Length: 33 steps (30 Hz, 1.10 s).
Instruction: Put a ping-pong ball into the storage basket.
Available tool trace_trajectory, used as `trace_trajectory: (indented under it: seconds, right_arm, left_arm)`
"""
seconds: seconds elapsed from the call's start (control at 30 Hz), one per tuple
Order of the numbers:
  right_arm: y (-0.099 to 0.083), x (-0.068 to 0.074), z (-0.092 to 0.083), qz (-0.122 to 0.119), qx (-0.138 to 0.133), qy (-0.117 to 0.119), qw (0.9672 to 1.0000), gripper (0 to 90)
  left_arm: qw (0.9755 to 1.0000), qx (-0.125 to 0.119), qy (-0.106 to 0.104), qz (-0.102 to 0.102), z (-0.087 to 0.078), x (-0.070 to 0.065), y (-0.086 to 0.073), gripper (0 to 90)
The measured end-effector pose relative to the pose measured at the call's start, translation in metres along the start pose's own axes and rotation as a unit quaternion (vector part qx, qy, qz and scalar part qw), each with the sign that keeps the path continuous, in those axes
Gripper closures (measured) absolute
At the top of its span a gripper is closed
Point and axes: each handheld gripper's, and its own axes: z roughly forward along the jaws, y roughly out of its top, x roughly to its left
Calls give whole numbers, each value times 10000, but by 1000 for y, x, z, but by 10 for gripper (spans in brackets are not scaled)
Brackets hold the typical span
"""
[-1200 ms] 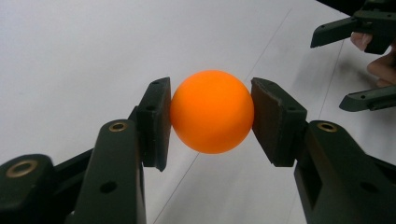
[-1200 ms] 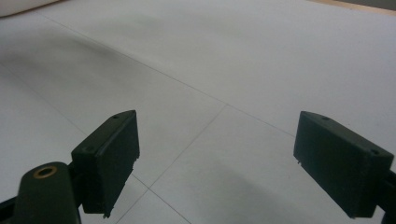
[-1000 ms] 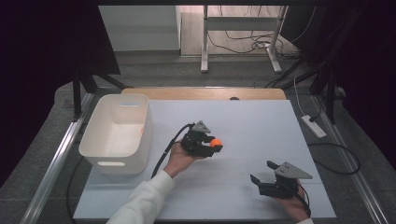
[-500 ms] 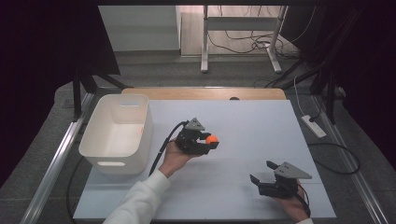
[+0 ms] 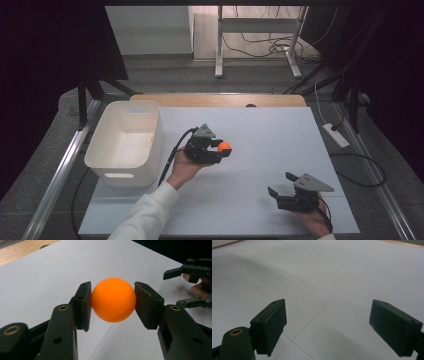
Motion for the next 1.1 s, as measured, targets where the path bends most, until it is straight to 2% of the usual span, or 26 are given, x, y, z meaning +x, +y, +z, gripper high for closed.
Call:
trace_trajectory:
  seconds: [0.27, 1.1]
  right_arm:
    - [0, 0, 0, 7, -3, -5, 10000, 145]
    - [0, 0, 0, -9, 3, -6, 10000, 146]
  left_arm:
    - [9999, -120, 66, 14, -12, 1, 6, 508]
    - [9991, -376, 170, -21, -32, 4, 12, 508]
